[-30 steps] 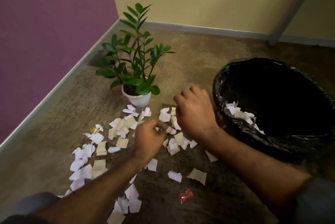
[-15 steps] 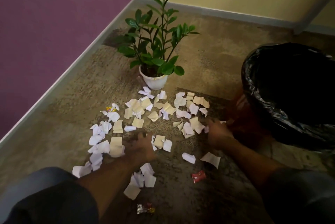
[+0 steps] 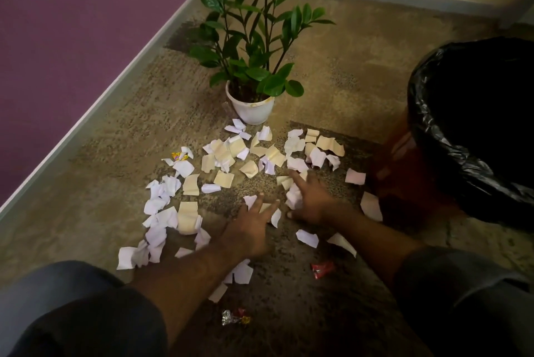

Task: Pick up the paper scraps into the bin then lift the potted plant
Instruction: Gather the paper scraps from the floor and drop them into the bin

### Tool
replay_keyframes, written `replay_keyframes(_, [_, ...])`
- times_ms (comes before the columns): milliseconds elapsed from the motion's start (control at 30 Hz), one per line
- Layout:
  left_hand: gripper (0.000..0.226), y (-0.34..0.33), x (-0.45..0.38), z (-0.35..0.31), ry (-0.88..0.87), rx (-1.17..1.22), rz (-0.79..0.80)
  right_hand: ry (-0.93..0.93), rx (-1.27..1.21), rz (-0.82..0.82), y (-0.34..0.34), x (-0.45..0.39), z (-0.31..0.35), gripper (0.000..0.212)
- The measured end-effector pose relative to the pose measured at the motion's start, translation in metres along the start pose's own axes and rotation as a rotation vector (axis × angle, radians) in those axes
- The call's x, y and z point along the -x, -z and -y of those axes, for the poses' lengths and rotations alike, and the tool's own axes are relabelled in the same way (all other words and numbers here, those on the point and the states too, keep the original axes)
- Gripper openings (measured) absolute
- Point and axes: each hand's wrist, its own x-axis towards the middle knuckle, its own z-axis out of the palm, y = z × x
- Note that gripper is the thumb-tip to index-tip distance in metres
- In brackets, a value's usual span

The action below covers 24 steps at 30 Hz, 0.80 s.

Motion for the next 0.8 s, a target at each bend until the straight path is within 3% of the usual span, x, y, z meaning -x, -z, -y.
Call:
replay_keyframes(200, [0.058,-0.008,-0.004,-0.009,0.021,0.005,-0.065,0.054,0.084,-0.073,0.004,-0.018,0.016,0.091])
replay_keyframes(333, [0.047,-0.014,-0.005,-0.007,0.020,-0.018,-0.098,0.157,0.244,-0.057,-0.002,-0.021,0.019,0.053])
replay_keyframes(467, [0.044,-0.016,-0.003,-0.010,0.041,-0.113,-0.070,0.213,0.266,-0.072,-0.002,-0.015,0.019,0.037])
replay_keyframes(633, [0.048,-0.016,-0.005,-0.019,0.065,-0.207,-0.066,0.236,0.251,-0.017,-0.003,-0.003,0.013,0.028])
replay_keyframes(800, [0.025,-0.016,-0.018,-0.017,0.041,-0.085,-0.150,0.197,0.141,0.026,0.004,0.008,0.004,0.027])
